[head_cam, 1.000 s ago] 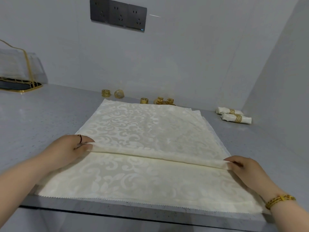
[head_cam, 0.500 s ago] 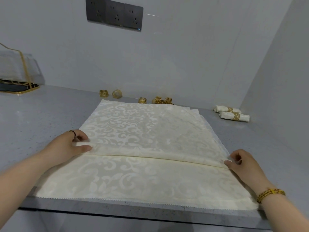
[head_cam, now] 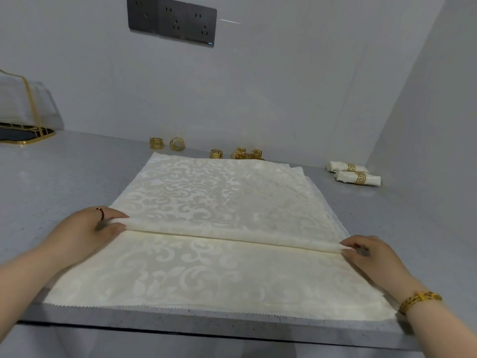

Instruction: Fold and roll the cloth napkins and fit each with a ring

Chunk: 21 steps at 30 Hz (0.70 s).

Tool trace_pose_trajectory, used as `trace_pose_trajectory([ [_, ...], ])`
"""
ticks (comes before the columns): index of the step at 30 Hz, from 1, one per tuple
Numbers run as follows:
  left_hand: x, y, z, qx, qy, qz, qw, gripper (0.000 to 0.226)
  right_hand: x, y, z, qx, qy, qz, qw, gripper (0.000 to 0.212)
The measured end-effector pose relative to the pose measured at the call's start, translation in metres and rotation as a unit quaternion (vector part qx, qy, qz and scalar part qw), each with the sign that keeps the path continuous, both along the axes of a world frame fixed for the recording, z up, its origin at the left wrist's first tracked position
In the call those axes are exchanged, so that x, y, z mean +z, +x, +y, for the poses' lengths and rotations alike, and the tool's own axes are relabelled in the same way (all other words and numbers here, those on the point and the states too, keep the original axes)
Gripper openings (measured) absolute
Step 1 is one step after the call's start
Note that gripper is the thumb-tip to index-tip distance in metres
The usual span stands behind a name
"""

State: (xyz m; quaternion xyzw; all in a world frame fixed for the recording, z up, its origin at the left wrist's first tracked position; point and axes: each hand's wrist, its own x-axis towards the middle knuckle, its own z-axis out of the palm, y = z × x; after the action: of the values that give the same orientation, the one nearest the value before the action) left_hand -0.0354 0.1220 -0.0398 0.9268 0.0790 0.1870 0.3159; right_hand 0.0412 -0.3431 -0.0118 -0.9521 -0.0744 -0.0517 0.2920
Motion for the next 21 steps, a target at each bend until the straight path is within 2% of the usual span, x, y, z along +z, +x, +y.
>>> trace_pose_trajectory([
  [2, 0.006, 0.0, -0.003, 0.015, -0.069, -0.011, 0.997, 0.008, 0.003, 0.002, 0.001, -0.01, 0.062, -0.013, 0.998, 0.019],
  [4, 0.011, -0.005, -0.002, 0.008, -0.119, 0.006, 0.993, 0.008, 0.008, 0.002, -0.001, -0.016, 0.093, -0.005, 0.995, 0.017],
  [6, 0.014, -0.006, 0.0, 0.003, -0.101, 0.055, 0.993, 0.01, 0.009, 0.0, -0.003, -0.007, 0.067, 0.022, 0.998, 0.017],
  [8, 0.018, -0.008, -0.004, 0.035, 0.003, 0.11, 0.993, 0.002, 0.005, -0.001, -0.003, -0.007, 0.022, 0.045, 0.999, 0.018],
  [10, 0.021, -0.005, -0.011, 0.052, 0.168, 0.12, 0.977, 0.021, 0.004, -0.002, 0.0, -0.023, -0.053, 0.033, 0.998, 0.008],
  [11, 0.023, -0.004, -0.017, 0.047, 0.228, 0.097, 0.968, 0.033, 0.005, -0.004, 0.003, -0.027, -0.118, 0.004, 0.993, 0.002],
  [13, 0.024, -0.004, -0.026, -0.002, 0.302, 0.006, 0.953, 0.06, 0.004, -0.003, 0.01, -0.013, -0.23, -0.095, 0.969, 0.021],
  [15, 0.026, -0.006, -0.036, -0.074, 0.388, -0.061, 0.917, 0.077, 0.003, -0.005, 0.022, 0.047, -0.254, -0.181, 0.949, 0.023],
  [16, 0.027, -0.008, -0.043, -0.109, 0.427, -0.056, 0.896, 0.078, 0.001, -0.006, 0.027, 0.08, -0.266, -0.199, 0.94, 0.023],
  [17, 0.027, -0.011, -0.052, -0.149, 0.428, -0.028, 0.891, 0.073, -0.003, -0.006, 0.03, 0.116, -0.289, -0.198, 0.93, 0.028],
  [19, 0.024, -0.011, -0.063, -0.187, 0.359, 0.008, 0.914, 0.051, -0.01, -0.006, 0.029, 0.143, -0.326, -0.188, 0.915, 0.033],
  [21, 0.014, -0.007, -0.06, -0.186, 0.304, 0.046, 0.933, 0.044, -0.009, -0.009, 0.025, 0.157, -0.292, -0.174, 0.927, 0.02],
])
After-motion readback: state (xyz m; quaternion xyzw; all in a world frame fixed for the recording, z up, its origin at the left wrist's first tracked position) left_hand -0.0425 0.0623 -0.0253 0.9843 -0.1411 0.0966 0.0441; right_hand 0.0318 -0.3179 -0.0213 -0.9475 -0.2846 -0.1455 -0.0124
